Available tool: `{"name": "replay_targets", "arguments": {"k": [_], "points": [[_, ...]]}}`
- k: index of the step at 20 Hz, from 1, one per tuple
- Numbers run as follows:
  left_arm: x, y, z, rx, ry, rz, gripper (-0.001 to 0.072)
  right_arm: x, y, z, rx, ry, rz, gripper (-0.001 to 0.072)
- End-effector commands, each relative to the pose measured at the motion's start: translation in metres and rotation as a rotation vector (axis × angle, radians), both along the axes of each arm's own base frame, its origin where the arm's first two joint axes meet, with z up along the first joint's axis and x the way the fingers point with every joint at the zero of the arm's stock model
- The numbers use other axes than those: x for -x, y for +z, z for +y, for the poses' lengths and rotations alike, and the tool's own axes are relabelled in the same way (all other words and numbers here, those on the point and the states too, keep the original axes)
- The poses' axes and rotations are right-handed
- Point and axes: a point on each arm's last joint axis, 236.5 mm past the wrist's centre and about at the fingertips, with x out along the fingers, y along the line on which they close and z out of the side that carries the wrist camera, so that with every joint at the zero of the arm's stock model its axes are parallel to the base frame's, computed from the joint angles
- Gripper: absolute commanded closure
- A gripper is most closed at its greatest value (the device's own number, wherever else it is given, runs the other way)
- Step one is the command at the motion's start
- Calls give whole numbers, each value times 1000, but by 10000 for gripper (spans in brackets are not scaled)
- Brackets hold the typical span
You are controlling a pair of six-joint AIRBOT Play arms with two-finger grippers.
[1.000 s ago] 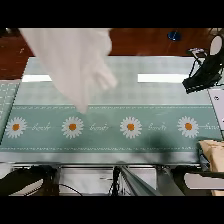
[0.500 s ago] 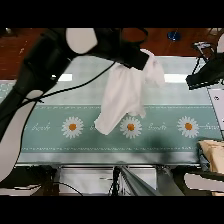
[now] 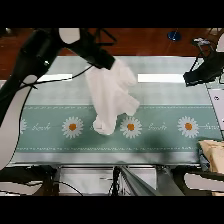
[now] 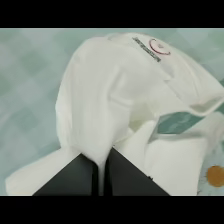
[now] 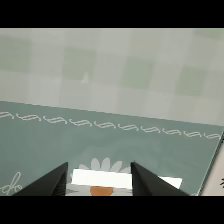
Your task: Fold the shirts.
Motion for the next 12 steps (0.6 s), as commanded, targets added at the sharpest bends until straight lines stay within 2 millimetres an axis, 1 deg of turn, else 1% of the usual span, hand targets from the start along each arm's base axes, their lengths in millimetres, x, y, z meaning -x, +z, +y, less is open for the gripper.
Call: {"name": "replay_targets", "arguments": {"k": [1, 2, 3, 4, 5, 6, 7, 8, 9, 11, 12], "points": [[-1, -44, 87, -115, 149, 182, 680, -4, -1, 7, -29, 3, -17, 263], [5, -60, 100, -114, 176, 247, 678, -5, -1, 9, -38, 5, -20, 263], [15, -78, 110, -98, 196, 327, 635, -6, -1, 12, -52, 7, -24, 263], [26, -96, 112, -67, 208, 405, 495, -6, -1, 14, -61, 7, -26, 263], [39, -114, 111, -26, 218, 487, 305, -6, -1, 16, -70, 9, -26, 262], [51, -130, 109, 9, 228, 550, 218, -7, -1, 19, -80, 9, -26, 263], [60, -142, 108, 23, 210, 591, 202, -6, -1, 20, -88, 10, -25, 263], [67, -148, 109, 19, 185, 611, 200, -6, -1, 22, -95, 11, -23, 263], [67, -148, 112, 10, 158, 606, 200, -6, -2, 25, -107, 12, -22, 262], [59, -133, 121, 15, 144, 545, 201, -4, -2, 41, -173, 24, -17, 262], [51, -122, 134, 7, 170, 499, 200, -5, -1, 54, -226, 48, -17, 262]]}}
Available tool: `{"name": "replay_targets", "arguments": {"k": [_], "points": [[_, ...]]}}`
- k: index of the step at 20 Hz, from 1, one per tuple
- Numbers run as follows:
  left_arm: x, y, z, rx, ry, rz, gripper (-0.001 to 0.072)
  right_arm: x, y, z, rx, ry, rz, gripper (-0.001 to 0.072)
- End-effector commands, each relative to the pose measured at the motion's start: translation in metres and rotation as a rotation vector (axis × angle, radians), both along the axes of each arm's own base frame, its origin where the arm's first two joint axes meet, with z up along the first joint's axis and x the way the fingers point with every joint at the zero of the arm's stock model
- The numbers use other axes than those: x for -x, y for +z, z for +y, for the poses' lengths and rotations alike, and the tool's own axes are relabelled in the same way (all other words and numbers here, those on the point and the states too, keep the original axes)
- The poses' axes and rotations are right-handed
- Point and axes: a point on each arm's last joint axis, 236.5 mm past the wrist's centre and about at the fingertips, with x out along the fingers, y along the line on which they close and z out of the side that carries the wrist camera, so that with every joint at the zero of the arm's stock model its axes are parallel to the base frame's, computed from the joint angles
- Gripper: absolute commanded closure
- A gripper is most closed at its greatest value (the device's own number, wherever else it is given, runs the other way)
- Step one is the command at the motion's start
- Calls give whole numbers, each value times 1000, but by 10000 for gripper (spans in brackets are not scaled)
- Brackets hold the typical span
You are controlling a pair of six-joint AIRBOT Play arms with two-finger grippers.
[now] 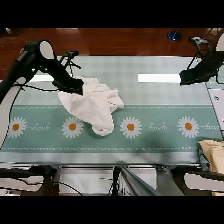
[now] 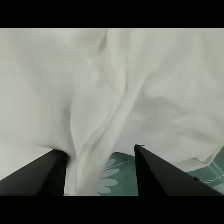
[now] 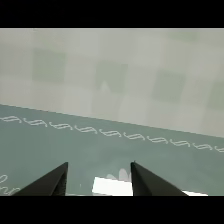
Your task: Fold the shirts.
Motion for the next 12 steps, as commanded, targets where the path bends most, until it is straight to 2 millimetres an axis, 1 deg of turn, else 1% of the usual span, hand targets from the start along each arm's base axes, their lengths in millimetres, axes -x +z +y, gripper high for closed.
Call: {"name": "replay_targets", "arguments": {"k": [1, 3, 4, 6, 7, 9, 11, 12], "points": [[-7, 17, 36, -30, 24, -70, 200, 1, 2, 38, -152, 69, -2, 262], [-15, 34, 83, -109, 96, -133, 200, 1, -1, 54, -216, 112, 12, 261], [-17, 42, 106, -125, 145, -155, 200, 5, -8, 58, -234, 114, 47, 261], [-23, 53, 142, -121, 244, -193, 200, 12, -25, 68, -284, 119, 134, 261], [-25, 54, 151, -93, 285, -195, 199, 14, -33, 76, -322, 128, 166, 261], [-26, 47, 154, -14, 317, -182, 199, 13, -43, 96, -412, 148, 201, 261], [-27, 29, 158, 4, 333, -153, 198, 10, -47, 114, -496, 162, 211, 261], [-28, 18, 159, 4, 338, -135, 177, 7, -47, 118, -516, 167, 204, 262]]}}
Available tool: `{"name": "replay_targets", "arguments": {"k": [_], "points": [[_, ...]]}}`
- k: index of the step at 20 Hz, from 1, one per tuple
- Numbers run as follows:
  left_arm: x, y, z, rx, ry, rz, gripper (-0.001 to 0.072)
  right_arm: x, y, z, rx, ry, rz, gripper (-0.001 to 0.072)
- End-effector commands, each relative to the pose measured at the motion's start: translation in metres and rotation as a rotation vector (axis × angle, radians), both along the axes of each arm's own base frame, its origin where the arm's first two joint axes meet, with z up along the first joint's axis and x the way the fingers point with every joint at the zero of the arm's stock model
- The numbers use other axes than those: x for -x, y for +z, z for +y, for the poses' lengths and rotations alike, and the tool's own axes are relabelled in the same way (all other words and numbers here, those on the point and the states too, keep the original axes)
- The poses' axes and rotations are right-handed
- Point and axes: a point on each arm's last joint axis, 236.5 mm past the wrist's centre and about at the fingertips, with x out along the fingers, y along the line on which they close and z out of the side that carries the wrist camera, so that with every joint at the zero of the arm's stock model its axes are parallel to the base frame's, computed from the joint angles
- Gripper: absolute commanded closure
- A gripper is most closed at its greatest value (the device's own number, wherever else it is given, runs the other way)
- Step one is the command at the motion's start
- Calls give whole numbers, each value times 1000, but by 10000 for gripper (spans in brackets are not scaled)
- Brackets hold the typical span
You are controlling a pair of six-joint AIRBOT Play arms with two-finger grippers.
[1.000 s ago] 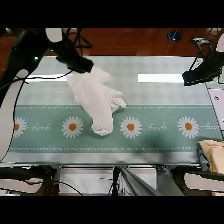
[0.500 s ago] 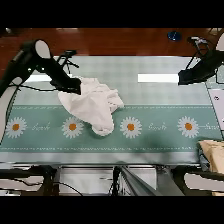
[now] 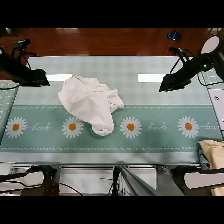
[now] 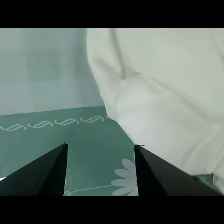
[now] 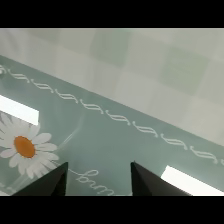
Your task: Fold the shirts.
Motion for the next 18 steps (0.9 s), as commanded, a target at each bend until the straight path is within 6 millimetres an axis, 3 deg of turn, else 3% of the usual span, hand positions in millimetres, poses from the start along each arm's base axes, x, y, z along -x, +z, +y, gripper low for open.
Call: {"name": "replay_targets", "arguments": {"k": [1, 4, 7, 9, 15, 18], "points": [[-5, -27, 11, 44, 41, 27, 159, -3, -3, 27, -128, 28, 18, 261], [-17, -58, 4, 93, 57, 64, 159, 0, -3, 27, -131, 50, 18, 261], [-41, -78, -8, 167, 101, 27, 155, 0, 2, 35, -169, 49, 19, 261], [-55, -91, -10, 194, 132, 3, 37, 0, 3, 37, -177, 49, 18, 262], [-78, -124, -5, 195, 181, -30, 38, 0, 3, 37, -177, 48, 17, 263], [-89, -130, -17, 235, 167, -61, 46, -1, 3, 37, -177, 46, 16, 263]]}}
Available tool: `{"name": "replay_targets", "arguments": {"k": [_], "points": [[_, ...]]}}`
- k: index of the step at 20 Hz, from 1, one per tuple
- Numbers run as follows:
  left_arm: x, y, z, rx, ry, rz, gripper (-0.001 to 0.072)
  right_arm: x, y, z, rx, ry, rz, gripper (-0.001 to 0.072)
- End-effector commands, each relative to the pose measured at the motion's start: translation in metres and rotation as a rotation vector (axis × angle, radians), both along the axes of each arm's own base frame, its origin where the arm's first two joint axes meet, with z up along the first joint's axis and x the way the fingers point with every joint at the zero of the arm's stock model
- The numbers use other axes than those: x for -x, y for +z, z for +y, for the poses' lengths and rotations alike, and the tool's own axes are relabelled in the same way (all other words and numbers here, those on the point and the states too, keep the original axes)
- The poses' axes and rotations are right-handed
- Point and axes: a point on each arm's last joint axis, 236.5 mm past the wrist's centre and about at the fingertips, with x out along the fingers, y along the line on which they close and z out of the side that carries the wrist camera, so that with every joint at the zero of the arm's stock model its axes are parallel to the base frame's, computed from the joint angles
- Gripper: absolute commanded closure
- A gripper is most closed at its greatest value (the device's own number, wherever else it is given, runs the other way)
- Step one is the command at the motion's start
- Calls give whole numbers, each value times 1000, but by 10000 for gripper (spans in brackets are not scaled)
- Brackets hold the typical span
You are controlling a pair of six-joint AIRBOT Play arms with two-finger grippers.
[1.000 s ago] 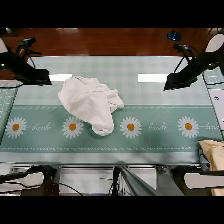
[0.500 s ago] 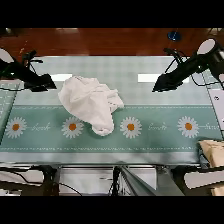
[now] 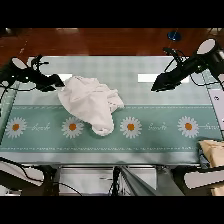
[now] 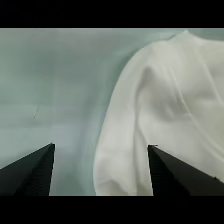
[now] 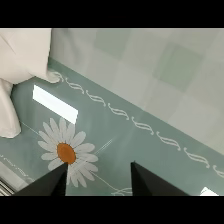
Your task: Fold the shirts.
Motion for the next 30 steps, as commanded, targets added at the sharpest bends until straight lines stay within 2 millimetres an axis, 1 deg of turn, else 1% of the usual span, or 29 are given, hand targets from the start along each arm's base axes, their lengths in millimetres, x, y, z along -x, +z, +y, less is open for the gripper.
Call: {"name": "replay_targets", "arguments": {"k": [1, 4, 6, 7, 9, 10, 12, 13, 15, 16, 17, 19, 20, 22, 23, 25, 27, 29, 30], "points": [[-18, -8, -16, 58, -2, -59, 46, -1, 0, 1, -3, -2, -1, 263], [-24, -13, -41, 157, -3, -71, 47, -1, 0, 1, -3, -6, 1, 263], [-24, -20, -52, 196, -3, -57, 61, -1, 0, 1, -3, -11, 4, 263], [-24, -23, -57, 205, -4, -48, 209, 0, 0, 1, -3, -12, 5, 263], [-22, -27, -61, 208, -10, -40, 628, 0, 0, 1, -2, -14, 7, 263], [-22, -27, -61, 208, -10, -40, 681, 0, 0, 1, -2, -18, 10, 265], [-22, -24, -58, 214, -5, -40, 682, 4, 1, 1, -3, -16, 29, 268], [-22, -20, -54, 217, -1, -42, 682, 6, 1, 1, -2, -11, 39, 268], [-25, -2, -42, 213, 17, -75, 682, 8, 1, 1, -2, -8, 45, 267], [-27, 9, -34, 209, 27, -98, 682, 5, 0, 1, -4, -14, 35, 262], [-29, 22, -27, 204, 38, -125, 682, 4, 0, 7, -32, -26, 36, 259], [-31, 44, -16, 192, 38, -173, 682, 10, -7, 31, -141, -49, 71, 258], [-30, 53, -13, 187, 30, -189, 682, 16, -16, 43, -176, -59, 92, 258], [-26, 62, -15, 192, 17, -191, 682, 28, -46, 66, -164, -62, 109, 258], [-23, 62, -18, 198, 6, -181, 682, 34, -57, 80, -156, -47, 108, 258], [-18, 61, -23, 207, -11, -163, 682, 51, -67, 111, -150, 25, 99, 258], [-16, 61, -26, 211, -19, -156, 682, 66, -70, 140, -139, 100, 79, 258], [-14, 61, -28, 214, -27, -150, 682, 71, -73, 163, -135, 134, 47, 248], [-13, 60, -29, 217, -30, -144, 682, 75, -75, 172, -132, 137, 46, 228]]}}
